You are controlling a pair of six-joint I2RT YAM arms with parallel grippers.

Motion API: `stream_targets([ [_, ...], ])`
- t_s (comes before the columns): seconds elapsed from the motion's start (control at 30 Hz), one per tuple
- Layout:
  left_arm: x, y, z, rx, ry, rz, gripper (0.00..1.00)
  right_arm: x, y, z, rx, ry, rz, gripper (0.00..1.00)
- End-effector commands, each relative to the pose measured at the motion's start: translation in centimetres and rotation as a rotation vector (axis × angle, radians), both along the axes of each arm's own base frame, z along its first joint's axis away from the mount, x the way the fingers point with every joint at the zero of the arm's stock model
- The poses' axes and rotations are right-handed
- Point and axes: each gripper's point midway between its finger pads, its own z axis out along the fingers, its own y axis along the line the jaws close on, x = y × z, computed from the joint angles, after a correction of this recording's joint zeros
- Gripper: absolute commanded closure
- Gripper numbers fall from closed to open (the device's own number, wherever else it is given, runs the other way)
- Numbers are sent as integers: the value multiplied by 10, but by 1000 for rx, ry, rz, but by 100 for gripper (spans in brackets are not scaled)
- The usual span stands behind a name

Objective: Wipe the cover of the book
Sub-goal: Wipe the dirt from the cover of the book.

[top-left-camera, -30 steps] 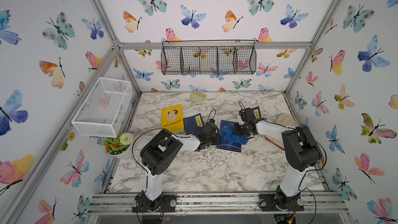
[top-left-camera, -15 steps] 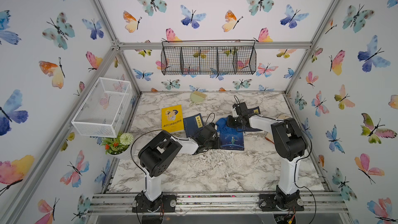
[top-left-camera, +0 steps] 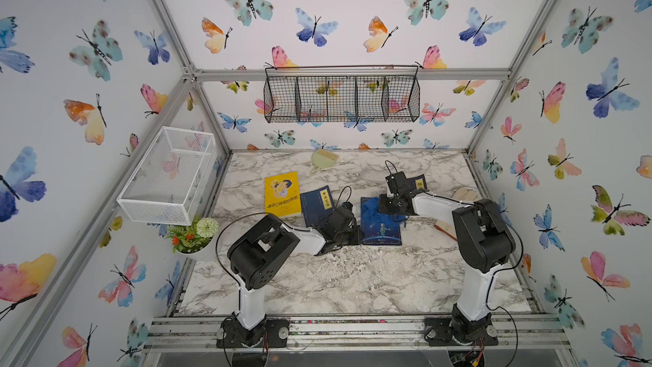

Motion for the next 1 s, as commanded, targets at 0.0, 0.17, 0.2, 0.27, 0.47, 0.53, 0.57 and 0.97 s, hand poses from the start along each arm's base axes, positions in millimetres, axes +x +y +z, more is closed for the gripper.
stream_targets([
  [0.0,-42,33,-64,194,172,-3,86,-55,-43,-42,-167,209,-25,96],
  [0.17,-42,30,-63,196,164,3,86,-81,-18,-49,-11,245,11,97],
  [0.2,-42,30,-63,196,164,5,86,-87,-11,-51,4,254,24,97],
  [0.27,-42,30,-64,195,165,13,86,-96,5,-57,12,270,55,97],
  [0.47,-43,29,-64,181,169,16,86,-100,-1,-65,-61,278,62,97],
  [0.53,-43,29,-64,182,169,17,86,-94,-17,-60,-120,253,35,96],
  [0.57,-43,29,-64,181,169,17,86,-91,-25,-57,-132,246,20,96],
  [0.97,-42,33,-62,185,164,31,86,-95,-43,-49,-84,266,-25,96],
])
